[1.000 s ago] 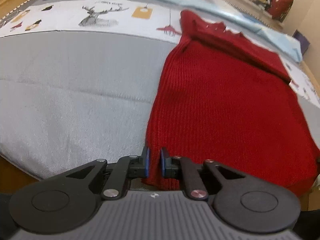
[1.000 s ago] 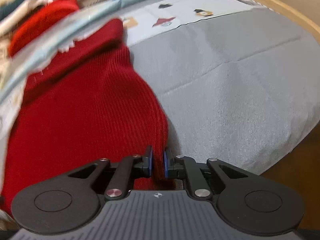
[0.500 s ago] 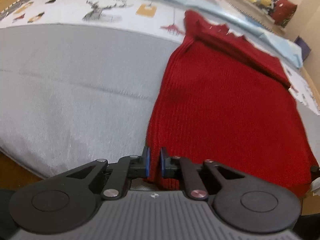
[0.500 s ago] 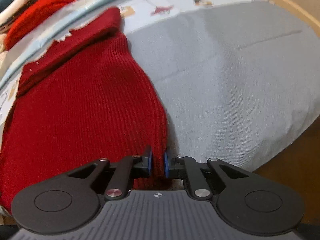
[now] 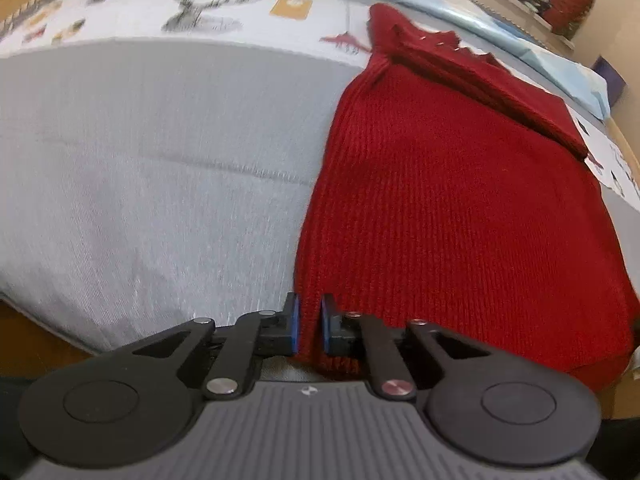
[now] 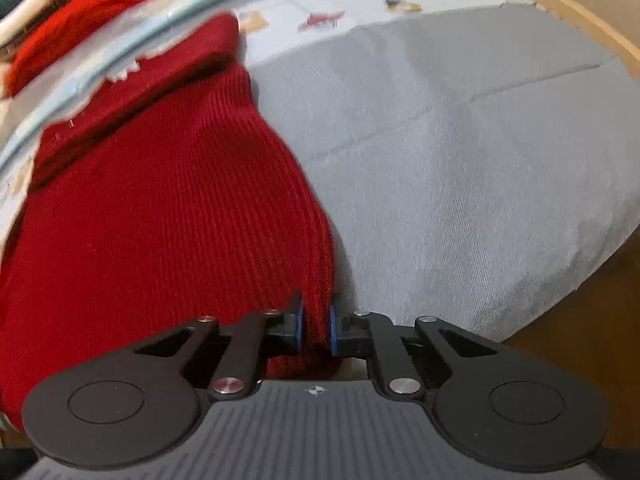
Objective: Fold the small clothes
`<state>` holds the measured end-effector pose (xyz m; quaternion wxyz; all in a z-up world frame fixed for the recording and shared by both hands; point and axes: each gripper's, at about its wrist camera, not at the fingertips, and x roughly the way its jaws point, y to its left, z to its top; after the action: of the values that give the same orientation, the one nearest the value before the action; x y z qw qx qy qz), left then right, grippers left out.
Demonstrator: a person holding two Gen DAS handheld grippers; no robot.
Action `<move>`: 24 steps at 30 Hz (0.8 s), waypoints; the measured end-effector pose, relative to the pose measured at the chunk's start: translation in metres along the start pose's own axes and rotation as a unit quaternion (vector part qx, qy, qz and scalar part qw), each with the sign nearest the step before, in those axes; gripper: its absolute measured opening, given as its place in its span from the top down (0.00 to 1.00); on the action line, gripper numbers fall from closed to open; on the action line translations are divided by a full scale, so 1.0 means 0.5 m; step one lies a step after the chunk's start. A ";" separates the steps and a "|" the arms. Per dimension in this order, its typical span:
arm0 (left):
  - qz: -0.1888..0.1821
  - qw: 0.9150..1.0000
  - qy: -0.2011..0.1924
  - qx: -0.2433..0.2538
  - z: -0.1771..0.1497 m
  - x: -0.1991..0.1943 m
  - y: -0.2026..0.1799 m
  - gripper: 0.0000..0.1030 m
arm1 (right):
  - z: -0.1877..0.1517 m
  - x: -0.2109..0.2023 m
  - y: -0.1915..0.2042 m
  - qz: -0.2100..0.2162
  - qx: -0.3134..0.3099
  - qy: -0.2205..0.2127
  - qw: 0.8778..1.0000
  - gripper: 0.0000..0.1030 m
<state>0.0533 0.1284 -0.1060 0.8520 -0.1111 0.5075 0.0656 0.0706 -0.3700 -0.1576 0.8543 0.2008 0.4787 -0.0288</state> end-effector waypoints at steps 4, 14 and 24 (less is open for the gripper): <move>-0.017 0.999 -0.036 0.013 0.019 -0.049 -0.018 0.91 | 0.018 -0.055 0.001 0.041 0.012 -0.050 0.998 0.90; -0.129 0.980 -0.146 0.048 0.132 -0.292 -0.049 0.95 | 0.105 -0.268 0.012 0.185 0.011 -0.157 0.970 0.91; -0.183 0.966 -0.183 -0.003 0.152 -0.528 0.039 0.95 | 0.095 -0.502 -0.040 0.272 0.033 -0.236 0.932 0.92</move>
<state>-0.0122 0.1668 0.1587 0.9277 -0.1901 0.3136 -0.0705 -0.0316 -0.4418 0.0661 0.9106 0.3389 0.1894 0.1419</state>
